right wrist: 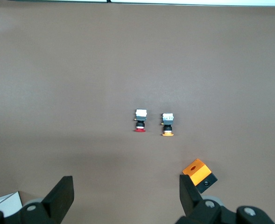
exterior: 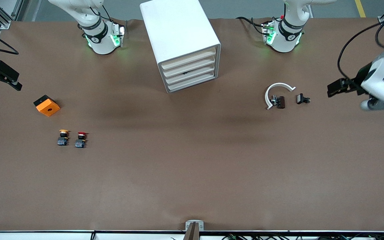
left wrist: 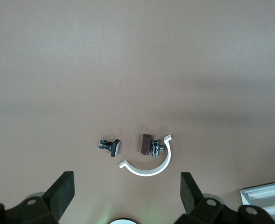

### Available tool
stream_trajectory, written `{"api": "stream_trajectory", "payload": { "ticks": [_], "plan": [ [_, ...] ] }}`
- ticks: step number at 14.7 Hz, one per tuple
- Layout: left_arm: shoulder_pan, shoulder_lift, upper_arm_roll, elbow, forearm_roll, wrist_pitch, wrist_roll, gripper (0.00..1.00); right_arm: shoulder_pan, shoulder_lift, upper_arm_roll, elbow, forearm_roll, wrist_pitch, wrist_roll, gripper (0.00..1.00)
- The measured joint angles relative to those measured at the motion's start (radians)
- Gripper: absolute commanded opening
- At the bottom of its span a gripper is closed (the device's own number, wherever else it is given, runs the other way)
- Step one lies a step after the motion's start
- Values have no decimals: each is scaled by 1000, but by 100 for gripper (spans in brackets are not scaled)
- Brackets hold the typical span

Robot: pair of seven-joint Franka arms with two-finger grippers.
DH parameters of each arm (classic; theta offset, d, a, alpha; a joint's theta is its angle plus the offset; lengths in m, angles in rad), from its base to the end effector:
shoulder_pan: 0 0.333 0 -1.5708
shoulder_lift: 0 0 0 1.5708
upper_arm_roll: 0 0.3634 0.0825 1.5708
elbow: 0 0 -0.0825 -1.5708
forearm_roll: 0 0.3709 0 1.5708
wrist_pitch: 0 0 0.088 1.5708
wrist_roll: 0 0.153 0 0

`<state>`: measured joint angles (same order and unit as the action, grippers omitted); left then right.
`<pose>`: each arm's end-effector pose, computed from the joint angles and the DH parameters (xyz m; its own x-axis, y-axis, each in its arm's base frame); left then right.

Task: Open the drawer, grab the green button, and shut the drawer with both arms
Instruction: 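Move the left gripper from rest toward the white cabinet drawer, then bring the left gripper to the drawer front and grip it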

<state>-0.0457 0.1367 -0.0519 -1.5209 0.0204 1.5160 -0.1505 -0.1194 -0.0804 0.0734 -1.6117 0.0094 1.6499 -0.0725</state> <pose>0.5712 -0.0507 0.5680 0.9890 0.0544 -0.1374 0.0501 -0.9982 -0.0342 0.5255 -0.0210 0.6573 0.9927 0.0265 0.1181 0.0261 -0.9996 0.0051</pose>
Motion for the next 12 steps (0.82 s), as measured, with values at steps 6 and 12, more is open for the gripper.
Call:
{"api": "stream_trajectory", "payload": {
  "ticks": [6, 12],
  "plan": [
    [-43, 200, -3, 6, -2, 134, -57, 100, 0, 0, 3, 3, 0, 0, 0, 100],
    [-215, 421, -10, 51, -22, 204, -586, 100, 0, 0, 5, 3, 0, 0, 0, 100]
  ]
}}
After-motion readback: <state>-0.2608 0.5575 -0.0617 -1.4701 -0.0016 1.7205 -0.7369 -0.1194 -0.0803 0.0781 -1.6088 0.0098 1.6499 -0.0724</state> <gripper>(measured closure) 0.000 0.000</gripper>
